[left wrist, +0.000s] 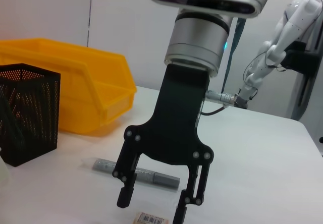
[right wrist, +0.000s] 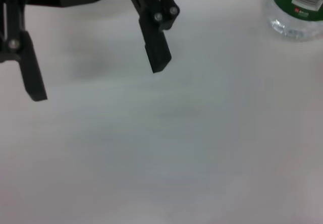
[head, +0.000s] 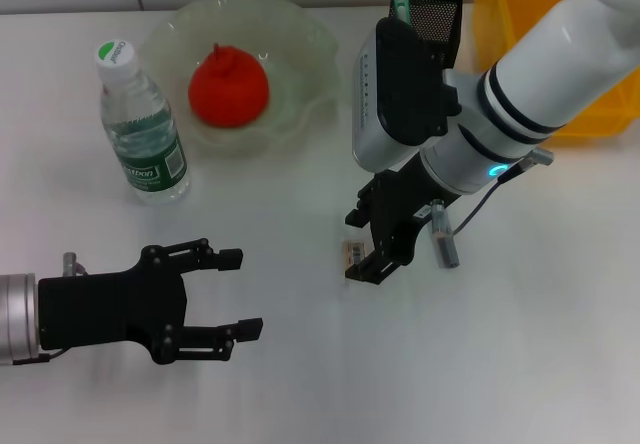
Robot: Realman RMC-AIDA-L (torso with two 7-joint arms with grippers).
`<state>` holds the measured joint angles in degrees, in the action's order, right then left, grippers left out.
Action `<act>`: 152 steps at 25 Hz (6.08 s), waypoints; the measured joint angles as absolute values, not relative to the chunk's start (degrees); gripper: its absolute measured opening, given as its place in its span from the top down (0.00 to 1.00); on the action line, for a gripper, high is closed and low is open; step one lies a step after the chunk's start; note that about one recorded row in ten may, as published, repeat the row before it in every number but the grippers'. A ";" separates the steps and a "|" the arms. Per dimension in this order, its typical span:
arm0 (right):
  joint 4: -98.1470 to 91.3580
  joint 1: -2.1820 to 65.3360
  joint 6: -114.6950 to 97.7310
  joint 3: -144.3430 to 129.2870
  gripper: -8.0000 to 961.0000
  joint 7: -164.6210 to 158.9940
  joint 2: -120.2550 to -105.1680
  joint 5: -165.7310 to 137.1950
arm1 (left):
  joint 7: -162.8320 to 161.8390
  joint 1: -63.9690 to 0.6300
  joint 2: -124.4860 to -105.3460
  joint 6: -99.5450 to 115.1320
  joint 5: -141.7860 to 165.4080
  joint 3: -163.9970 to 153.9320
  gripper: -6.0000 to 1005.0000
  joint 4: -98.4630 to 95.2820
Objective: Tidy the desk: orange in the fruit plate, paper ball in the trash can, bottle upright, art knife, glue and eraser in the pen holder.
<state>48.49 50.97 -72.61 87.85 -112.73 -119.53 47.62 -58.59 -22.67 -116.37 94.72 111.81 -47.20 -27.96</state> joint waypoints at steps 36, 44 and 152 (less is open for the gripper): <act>45.38 51.23 -69.47 85.67 0.51 -111.09 -119.62 49.17 | -59.41 -23.07 -116.90 93.99 111.35 -47.02 0.16 -28.04; 46.42 50.99 -69.60 86.60 0.54 -111.58 -119.55 49.76 | -59.50 -23.12 -116.89 93.95 111.36 -47.02 0.16 -28.04; 50.14 51.48 -78.90 97.55 0.41 -157.98 -119.62 28.09 | -58.92 -22.76 -117.95 95.44 111.42 -46.93 0.16 -27.59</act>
<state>50.14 51.48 -78.90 97.55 -157.98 -119.62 28.09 -58.92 -22.76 -117.95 95.44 111.42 -46.93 -27.59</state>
